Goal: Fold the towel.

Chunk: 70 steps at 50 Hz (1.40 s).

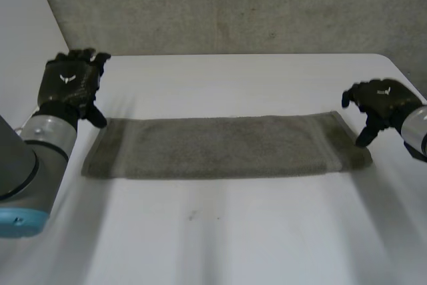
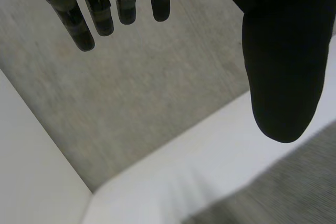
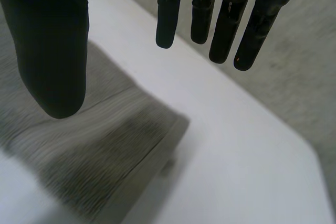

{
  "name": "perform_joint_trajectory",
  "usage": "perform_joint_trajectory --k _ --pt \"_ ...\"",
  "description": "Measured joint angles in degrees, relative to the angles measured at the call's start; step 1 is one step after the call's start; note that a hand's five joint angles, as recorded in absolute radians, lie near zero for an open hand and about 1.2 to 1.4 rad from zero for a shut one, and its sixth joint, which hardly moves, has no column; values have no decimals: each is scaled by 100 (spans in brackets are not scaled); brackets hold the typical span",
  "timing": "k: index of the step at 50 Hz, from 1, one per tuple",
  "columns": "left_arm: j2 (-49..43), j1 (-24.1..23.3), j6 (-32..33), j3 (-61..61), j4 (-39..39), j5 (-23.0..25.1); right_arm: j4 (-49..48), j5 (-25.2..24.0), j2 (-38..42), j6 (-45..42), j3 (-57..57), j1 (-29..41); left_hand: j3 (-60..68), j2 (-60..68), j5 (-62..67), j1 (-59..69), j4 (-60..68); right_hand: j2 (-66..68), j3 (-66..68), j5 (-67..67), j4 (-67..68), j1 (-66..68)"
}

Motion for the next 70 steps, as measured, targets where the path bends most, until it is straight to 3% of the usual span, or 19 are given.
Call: perform_joint_trajectory --k 9,20,21,22,25,32,37,46,51,58,66,70 --pt "9 -31 -282 -307 -498 11 -436 -610 618 -332 438 -338 0 0 0 0 -5 298 256 246 256 223" --pt "-47 -44 -275 -357 -510 8 -802 -608 1242 -848 393 -443 0 -3 0 0 -6 872 807 732 790 771" --pt "-48 -44 -274 -356 -507 9 -846 -600 1280 -872 374 -458 0 -3 0 0 -6 1600 1520 1313 1409 1466" --pt "-48 -43 -273 -355 -503 8 -930 -585 1334 -897 346 -485 0 -3 0 0 -6 2980 2819 2733 2816 2821" --pt "-48 -42 -272 -353 -501 8 -1055 -541 1381 -912 319 -526 0 -3 0 0 -6 3928 3785 3552 3745 3436" --pt "-38 -53 -271 -357 -505 -1 -1479 46 1391 -982 209 -772 0 -3 0 0 -6 4283 4245 3794 4300 3447" --pt "-12 -78 -272 -358 -507 -3 -1362 545 1341 -1501 -55 -1166 0 -3 0 0 -6 4283 4245 3794 4302 3447" --pt "29 -84 -272 -352 -508 -9 -908 859 1068 -2312 -480 -1399 0 -3 0 0 -6 4283 4246 3840 4321 3447" --pt "46 -89 -272 -342 -511 -14 -1003 836 666 -1909 -655 -758 0 -4 0 0 -6 4283 4284 3842 4323 3447" --pt "137 -121 -278 -307 -510 -31 -1955 729 436 -1255 -651 1119 0 -4 0 0 -6 4283 4319 3894 4325 3447" --pt "196 -222 -281 -267 -505 -52 -2560 139 1200 -1179 -574 3082 0 -4 0 0 -6 4283 4319 3895 4326 3447" --pt "182 -302 -280 -245 -493 -51 -2573 -234 1666 -1190 -539 3634 0 -4 0 0 -6 4283 4319 3894 4326 3447"
